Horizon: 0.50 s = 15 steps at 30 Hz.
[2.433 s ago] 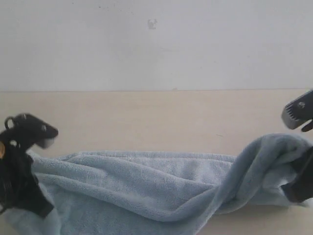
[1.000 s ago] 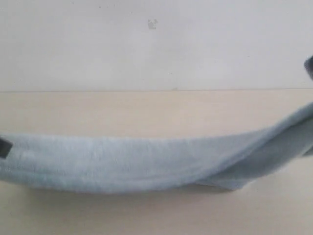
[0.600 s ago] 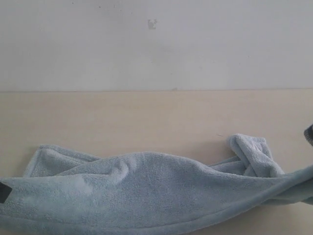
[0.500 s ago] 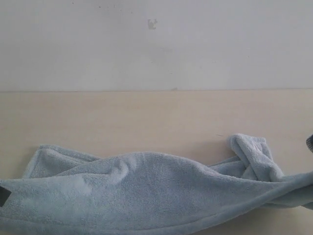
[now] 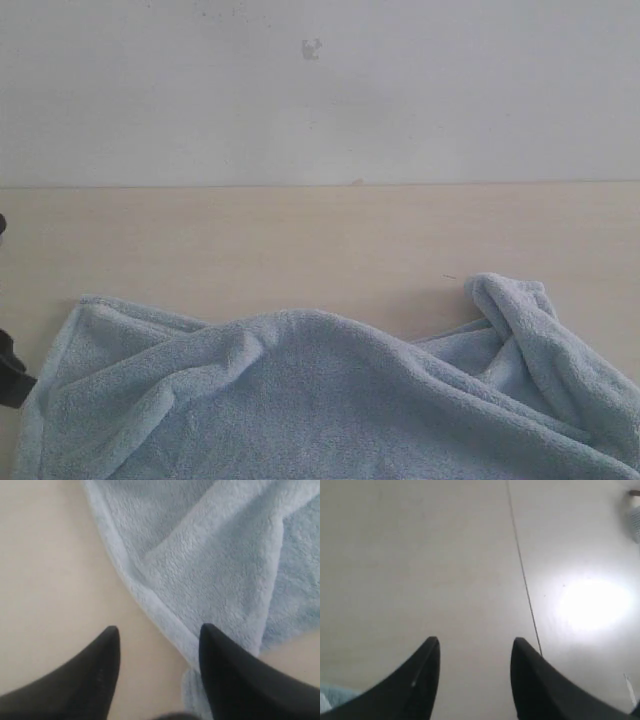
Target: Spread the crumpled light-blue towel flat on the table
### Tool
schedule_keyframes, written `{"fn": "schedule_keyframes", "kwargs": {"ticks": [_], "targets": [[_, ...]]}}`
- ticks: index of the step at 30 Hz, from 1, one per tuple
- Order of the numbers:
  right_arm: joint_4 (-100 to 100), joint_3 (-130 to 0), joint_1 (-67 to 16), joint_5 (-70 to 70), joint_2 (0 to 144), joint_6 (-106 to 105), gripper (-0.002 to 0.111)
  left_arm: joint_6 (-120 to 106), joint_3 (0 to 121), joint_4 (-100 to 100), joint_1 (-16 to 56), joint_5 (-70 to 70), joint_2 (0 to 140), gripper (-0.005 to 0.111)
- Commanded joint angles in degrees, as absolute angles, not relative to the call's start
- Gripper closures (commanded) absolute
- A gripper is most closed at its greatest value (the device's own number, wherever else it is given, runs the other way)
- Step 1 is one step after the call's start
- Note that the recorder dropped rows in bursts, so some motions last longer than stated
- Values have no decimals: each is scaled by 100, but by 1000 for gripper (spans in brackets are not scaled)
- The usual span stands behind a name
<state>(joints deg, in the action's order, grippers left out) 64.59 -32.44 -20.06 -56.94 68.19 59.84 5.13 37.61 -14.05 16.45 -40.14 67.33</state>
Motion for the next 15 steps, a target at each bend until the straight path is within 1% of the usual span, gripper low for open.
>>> {"fn": "schedule_keyframes", "kwargs": {"ticks": [1,2,3,5,6,7,8,10,11,13,15], "targets": [[6843,-3333,-1996,-4812,6564,6345,65,903,3747,-1830,1629,-3107,6721,59],[6860,-3333,-1996,-4470,6551,6310,65,903,3747,-1907,1629,-2871,6736,65],[6923,-3333,-1996,-4158,6566,6371,65,903,3747,-2021,1629,-2640,6786,75],[7337,-3333,-1892,-3779,6671,7104,67,903,3747,-2375,1629,-2198,6933,103],[7616,-3333,-1746,-3645,6760,7682,71,952,3747,-2537,1629,-2022,7021,102],[7794,-3345,-1536,-3530,6846,8150,77,1096,3747,-2587,1615,-1822,7168,103],[7877,-3377,-1254,-3285,6965,8594,86,1270,3783,-2615,1583,-1683,7349,103],[7664,-3489,-571,-2334,7245,8697,106,1487,3927,-2639,1476,-1640,7782,103],[7387,-3528,-309,-1686,7384,8513,108,1637,4049,-2624,1415,-1702,8066,103],[6232,-3566,217,-501,7657,7742,105,1722,4386,-2375,1314,-2158,8660,103],[5443,-3566,356,0,7882,6998,103,1379,4877,-1958,1258,-3028,9189,103]]}}
